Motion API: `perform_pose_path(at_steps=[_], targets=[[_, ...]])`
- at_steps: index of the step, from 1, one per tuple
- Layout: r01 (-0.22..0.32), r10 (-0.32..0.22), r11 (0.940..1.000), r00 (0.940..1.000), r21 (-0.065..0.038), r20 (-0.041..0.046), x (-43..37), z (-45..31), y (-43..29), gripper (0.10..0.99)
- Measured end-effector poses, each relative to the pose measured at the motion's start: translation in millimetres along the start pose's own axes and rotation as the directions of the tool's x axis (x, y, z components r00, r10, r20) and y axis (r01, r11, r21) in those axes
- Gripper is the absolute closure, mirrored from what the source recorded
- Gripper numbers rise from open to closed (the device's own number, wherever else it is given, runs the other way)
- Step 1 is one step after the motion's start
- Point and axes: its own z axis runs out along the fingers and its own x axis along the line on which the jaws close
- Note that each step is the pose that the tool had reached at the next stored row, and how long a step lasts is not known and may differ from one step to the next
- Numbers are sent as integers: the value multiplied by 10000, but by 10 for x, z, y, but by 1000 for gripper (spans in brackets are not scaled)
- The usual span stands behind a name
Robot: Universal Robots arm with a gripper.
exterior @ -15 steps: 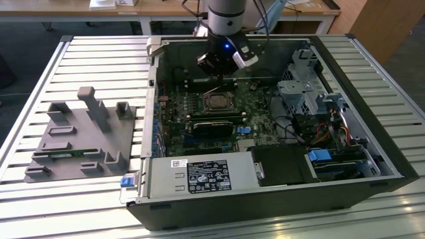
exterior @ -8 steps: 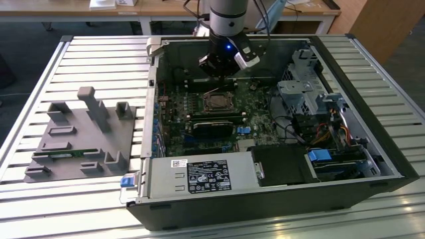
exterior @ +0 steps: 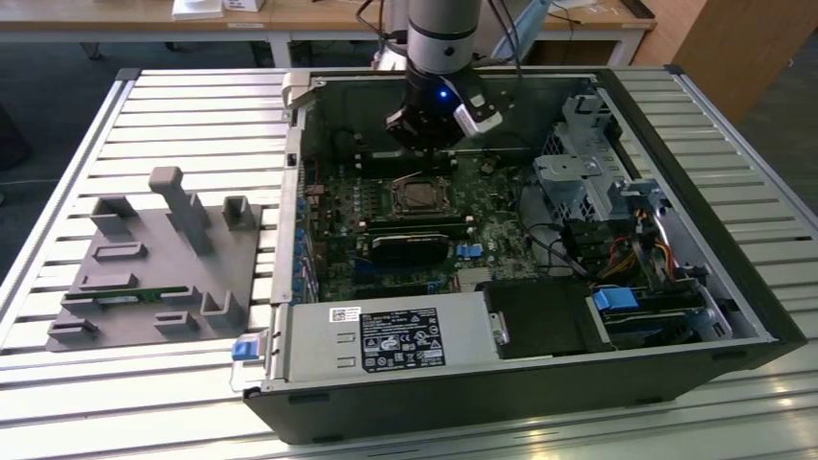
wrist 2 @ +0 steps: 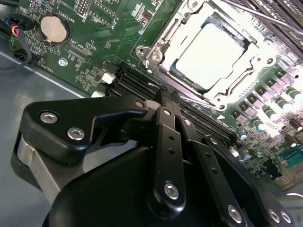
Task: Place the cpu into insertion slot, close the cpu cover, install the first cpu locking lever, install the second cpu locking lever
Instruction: 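Install the first cpu locking lever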
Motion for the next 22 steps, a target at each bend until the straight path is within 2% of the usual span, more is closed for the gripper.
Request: perform_pose_path(at_steps=[13, 22], targets=[[-1, 2, 10000, 10000, 35, -48, -32, 103, -6, 980], [-1, 2, 9998, 10000, 209, -68, -39, 130, -7, 980]])
